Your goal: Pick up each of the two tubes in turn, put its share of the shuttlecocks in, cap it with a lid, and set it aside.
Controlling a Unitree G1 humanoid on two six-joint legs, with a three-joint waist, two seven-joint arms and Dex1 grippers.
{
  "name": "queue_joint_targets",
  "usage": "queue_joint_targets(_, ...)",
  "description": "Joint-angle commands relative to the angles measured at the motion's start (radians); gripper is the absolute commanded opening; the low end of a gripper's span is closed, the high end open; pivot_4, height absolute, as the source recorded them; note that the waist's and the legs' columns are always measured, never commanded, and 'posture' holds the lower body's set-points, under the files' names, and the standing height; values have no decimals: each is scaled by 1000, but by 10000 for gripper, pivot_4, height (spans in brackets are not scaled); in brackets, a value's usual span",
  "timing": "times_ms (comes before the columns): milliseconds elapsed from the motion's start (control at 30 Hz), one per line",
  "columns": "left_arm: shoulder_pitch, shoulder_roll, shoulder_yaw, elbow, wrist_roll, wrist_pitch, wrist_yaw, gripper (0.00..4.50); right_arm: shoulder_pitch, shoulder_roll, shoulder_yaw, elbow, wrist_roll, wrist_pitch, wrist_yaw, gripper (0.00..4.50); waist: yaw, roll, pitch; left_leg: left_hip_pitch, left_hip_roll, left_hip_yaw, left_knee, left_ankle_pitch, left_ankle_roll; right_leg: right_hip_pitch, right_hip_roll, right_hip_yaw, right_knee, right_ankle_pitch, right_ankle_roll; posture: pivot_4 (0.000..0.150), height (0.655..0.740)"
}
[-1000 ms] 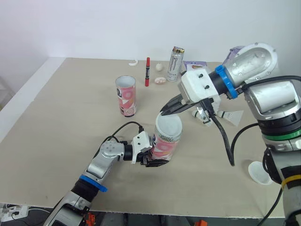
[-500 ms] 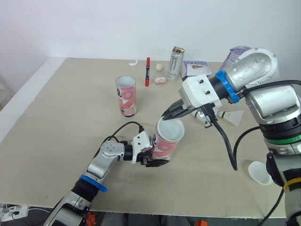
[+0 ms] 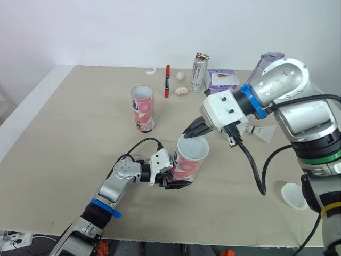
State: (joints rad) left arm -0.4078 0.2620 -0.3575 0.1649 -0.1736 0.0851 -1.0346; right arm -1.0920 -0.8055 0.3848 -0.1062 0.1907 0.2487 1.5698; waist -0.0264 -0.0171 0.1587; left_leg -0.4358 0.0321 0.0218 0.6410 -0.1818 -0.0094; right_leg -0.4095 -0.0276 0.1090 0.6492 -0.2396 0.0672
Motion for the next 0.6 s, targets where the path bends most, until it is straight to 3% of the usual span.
queue_joint_targets(33, 17, 20, 9, 31, 22, 29, 24, 34488, 5, 9, 2, -1, -10, -36, 32, 563, 0, 0, 0, 0, 0, 0, 0, 0, 0, 0, 0, 0, 0, 0, 0, 1500, 7400)
queue_joint_targets(333, 20, 23, 11, 23, 21, 38, 27, 34488, -4, 25, 3, 30, -29, -65, 29, 563, 0, 0, 0, 0, 0, 0, 0, 0, 0, 0, 0, 0, 0, 0, 0, 1500, 7400)
queue_joint_targets(433, 21, 25, 12, 21, 20, 42, 26, 34488, -6, 29, -2, 37, -33, -72, 24, 8040, 0, 0, 0, 0, 0, 0, 0, 0, 0, 0, 0, 0, 0, 0, 0, 1500, 7400)
queue_joint_targets(533, 21, 27, 12, 20, 19, 46, 24, 34488, -14, 32, -14, 48, -36, -79, 14, 18520, 0, 0, 0, 0, 0, 0, 0, 0, 0, 0, 0, 0, 0, 0, 0, 1500, 7400)
queue_joint_targets(600, 22, 27, 12, 19, 18, 48, 23, 34488, -24, 30, -32, 57, -30, -70, 6, 18520, 0, 0, 0, 0, 0, 0, 0, 0, 0, 0, 0, 0, 0, 0, 0, 1500, 7400)
